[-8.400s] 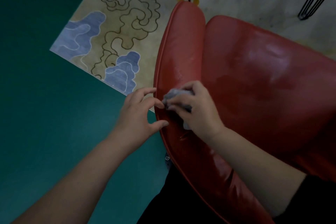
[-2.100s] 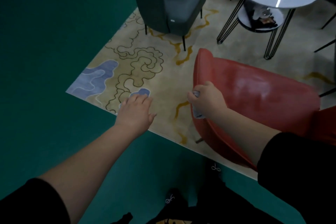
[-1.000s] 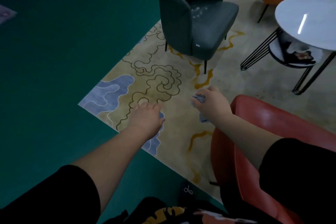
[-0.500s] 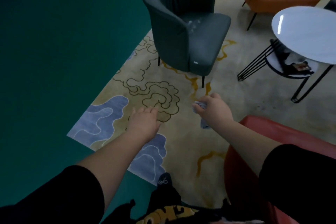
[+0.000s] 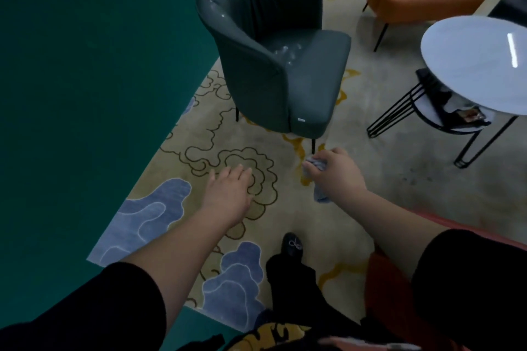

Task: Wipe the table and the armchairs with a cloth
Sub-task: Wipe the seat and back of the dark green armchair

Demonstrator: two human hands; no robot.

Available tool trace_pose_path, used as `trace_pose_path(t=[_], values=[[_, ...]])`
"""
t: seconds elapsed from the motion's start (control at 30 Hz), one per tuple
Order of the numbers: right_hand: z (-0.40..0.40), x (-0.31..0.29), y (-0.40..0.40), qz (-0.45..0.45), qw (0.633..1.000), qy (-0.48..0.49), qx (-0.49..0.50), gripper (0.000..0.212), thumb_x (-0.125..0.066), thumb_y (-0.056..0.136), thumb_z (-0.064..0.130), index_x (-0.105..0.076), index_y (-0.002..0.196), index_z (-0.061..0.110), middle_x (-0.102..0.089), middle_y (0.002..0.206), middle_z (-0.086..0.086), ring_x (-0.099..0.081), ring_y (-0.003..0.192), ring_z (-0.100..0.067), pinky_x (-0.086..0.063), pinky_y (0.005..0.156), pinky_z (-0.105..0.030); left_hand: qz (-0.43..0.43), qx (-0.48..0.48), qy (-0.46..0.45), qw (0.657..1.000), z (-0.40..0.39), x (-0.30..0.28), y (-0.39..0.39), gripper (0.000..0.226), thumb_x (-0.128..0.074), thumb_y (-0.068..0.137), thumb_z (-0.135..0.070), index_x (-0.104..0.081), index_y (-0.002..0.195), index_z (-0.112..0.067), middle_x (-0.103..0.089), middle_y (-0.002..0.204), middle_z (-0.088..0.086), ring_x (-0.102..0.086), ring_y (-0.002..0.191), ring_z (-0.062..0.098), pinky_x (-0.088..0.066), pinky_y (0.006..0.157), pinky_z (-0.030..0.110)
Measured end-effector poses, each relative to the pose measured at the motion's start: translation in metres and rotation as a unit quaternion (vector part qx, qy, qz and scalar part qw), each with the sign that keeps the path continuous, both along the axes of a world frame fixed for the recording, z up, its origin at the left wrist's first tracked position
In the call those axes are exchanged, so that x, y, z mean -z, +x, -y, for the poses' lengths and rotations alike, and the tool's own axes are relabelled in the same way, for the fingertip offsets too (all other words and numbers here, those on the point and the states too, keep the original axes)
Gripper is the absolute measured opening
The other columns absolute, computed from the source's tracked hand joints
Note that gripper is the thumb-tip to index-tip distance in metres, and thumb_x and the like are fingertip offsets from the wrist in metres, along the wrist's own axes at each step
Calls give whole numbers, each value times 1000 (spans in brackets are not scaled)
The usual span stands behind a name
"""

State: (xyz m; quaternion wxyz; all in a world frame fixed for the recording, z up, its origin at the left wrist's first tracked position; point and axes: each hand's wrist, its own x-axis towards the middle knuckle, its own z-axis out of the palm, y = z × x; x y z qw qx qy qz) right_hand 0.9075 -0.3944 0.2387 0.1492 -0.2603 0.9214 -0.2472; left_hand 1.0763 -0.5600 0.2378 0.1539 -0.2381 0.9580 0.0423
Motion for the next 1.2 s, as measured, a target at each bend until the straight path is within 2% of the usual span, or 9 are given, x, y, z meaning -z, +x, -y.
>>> trace_pose_path(t=[0.17, 0.47, 0.63, 0.8, 1.03, 1.2], values=[[48, -10, -67, -11, 1000, -16, -14, 36, -57, 85, 51, -65, 107, 24, -47, 102, 2, -52, 85, -18, -37, 71, -24, -42, -12, -34, 998, 45, -13, -79, 66, -39, 96, -45, -11, 151, -22, -16, 158, 0, -15, 143, 23, -11, 114, 48], [99, -29, -183, -12, 999, -30, -12, 30, -56, 85, 52, -65, 99, 27, -46, 100, 3, -49, 81, -12, -36, 69, -24, -68, -15, -47, 996, 93, -29, -183, 68, -38, 95, -47, -7, 151, -23, -11, 159, -3, -8, 145, 20, -5, 116, 47], [122, -33, -224, 11, 998, -61, 19, 31, -59, 84, 51, -66, 101, 25, -48, 100, 2, -55, 84, -15, -53, 72, -35, -67, -2, -44, 997, 124, -35, -221, 67, -38, 95, -48, -9, 151, -25, -10, 159, -3, -6, 145, 20, -5, 116, 46], [157, -24, -263, 4, 998, -61, 15, 33, -58, 85, 49, -67, 102, 23, -53, 102, -1, -49, 85, -10, -38, 74, -24, -54, 14, -39, 998, 157, -28, -261, 66, -36, 95, -48, -10, 151, -23, -10, 159, -3, -6, 145, 20, -4, 116, 45], [205, -16, -335, 16, 998, -53, 32, 36, -56, 85, 53, -67, 103, 24, -55, 101, -1, -54, 85, -14, -41, 74, -25, -42, 39, -26, 998, 212, -15, -338, 67, -36, 96, -48, -7, 151, -23, -7, 159, -3, -5, 146, 20, -4, 117, 47], [230, -22, -399, 6, 997, -59, 51, 36, -61, 83, 51, -67, 103, 22, -54, 99, -2, -55, 91, -17, -40, 79, -26, -51, 44, -13, 998, 253, -13, -406, 68, -38, 96, -47, -8, 151, -23, -14, 158, -4, -12, 144, 21, -8, 117, 47]])
